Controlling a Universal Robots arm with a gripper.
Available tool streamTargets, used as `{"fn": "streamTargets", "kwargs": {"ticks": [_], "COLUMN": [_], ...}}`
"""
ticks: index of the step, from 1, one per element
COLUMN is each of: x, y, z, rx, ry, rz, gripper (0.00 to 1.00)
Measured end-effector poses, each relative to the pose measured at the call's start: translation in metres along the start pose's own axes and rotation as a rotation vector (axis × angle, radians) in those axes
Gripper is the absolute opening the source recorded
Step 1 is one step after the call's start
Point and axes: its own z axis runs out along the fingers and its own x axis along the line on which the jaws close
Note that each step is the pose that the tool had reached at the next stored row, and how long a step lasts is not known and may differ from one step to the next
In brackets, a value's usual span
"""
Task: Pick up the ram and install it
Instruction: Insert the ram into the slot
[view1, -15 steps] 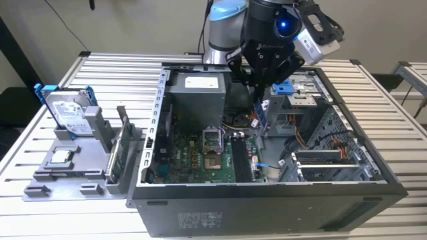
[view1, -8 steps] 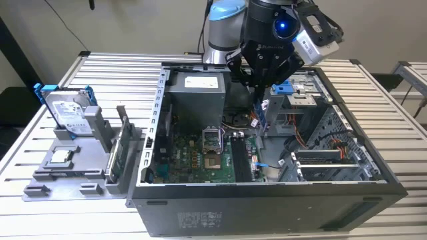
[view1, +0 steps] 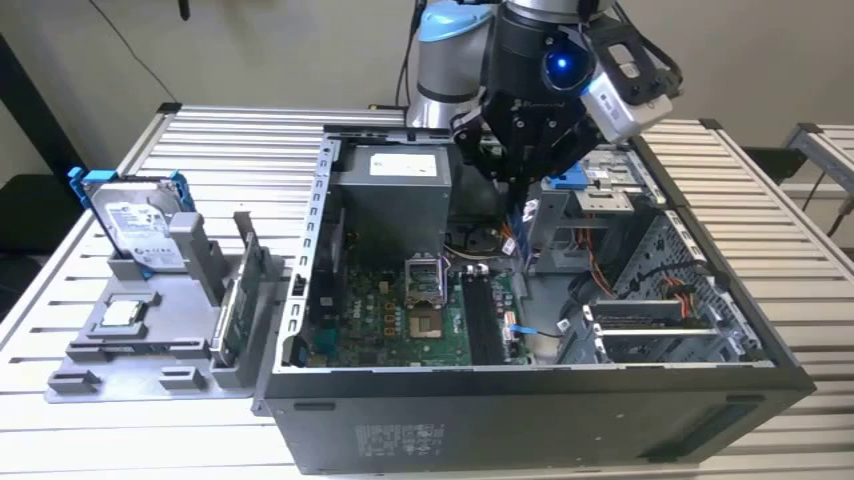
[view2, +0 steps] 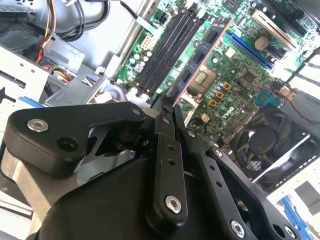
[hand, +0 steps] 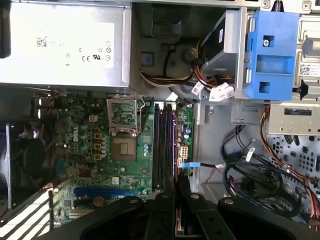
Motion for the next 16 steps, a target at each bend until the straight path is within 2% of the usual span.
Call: {"fn": "streamTargets", "kwargs": {"ticks": [16], "x": [-0.0081], "y": [0.0003], "z": [0.0196], "rx": [0.0022], "ry": [-0.0015], "rz": [0.027], "gripper": [0.14]}}
